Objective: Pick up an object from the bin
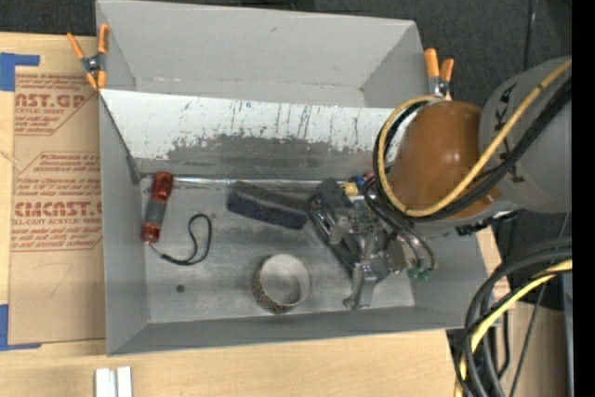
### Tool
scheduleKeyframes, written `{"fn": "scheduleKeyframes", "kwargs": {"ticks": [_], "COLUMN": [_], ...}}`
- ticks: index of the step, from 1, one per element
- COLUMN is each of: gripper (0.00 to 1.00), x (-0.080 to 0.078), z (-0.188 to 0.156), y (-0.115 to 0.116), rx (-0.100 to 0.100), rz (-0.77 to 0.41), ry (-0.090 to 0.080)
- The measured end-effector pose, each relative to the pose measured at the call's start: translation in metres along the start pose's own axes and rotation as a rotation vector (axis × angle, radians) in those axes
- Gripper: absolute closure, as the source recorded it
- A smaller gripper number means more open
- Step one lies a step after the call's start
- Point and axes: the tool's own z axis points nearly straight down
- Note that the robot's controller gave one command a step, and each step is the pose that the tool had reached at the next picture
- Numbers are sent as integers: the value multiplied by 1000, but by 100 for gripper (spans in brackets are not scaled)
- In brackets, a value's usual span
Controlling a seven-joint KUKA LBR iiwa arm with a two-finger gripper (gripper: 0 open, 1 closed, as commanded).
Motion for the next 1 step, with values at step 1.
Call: {"fn": "scheduleKeyframes", "kwargs": {"ticks": [1], "gripper": [0], "x": [-2], "z": [-3], "y": [0], "rx": [1], "rz": [-1], "ry": [-8]}}
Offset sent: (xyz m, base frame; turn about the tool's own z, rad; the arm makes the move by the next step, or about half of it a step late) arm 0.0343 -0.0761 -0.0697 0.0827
